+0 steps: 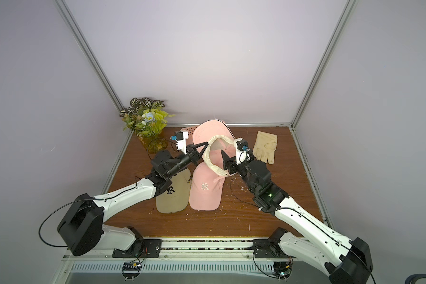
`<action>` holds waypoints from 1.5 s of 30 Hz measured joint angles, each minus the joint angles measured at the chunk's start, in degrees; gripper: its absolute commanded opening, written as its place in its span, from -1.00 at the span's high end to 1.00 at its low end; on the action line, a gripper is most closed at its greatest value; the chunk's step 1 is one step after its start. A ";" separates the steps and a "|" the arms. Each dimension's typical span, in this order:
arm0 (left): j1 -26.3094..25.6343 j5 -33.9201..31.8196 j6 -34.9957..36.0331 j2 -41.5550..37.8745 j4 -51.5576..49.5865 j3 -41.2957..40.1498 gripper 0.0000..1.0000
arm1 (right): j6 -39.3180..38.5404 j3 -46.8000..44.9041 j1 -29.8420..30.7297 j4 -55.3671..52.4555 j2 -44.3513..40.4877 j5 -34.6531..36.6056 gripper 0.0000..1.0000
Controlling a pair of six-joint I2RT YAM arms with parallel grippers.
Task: Turn the baseball cap inside out
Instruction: Turn over the baseball cap, then place the baseball cap at the center of the board.
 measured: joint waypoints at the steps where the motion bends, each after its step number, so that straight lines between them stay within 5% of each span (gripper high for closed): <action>1: 0.00 -0.24 0.59 0.26 0.48 0.00 0.90 | 0.50 0.00 -0.17 0.44 -0.52 -0.70 -0.66; 14: 0.00 -2.86 5.55 1.57 7.67 -0.98 0.90 | 18.16 3.74 -8.02 -3.96 -1.90 -8.79 -0.58; 20: 0.00 -4.02 8.83 3.52 12.41 -1.33 0.91 | 31.06 5.55 -11.89 -7.67 -3.45 -13.20 -0.31; 25: 0.00 -4.07 11.13 4.76 15.52 -2.10 0.92 | 43.54 5.53 -17.70 -9.01 -3.96 -18.29 -0.30; 45: 0.00 -0.44 18.45 6.47 18.34 -2.10 0.92 | 64.83 4.42 -18.64 -2.03 2.75 -27.08 -0.29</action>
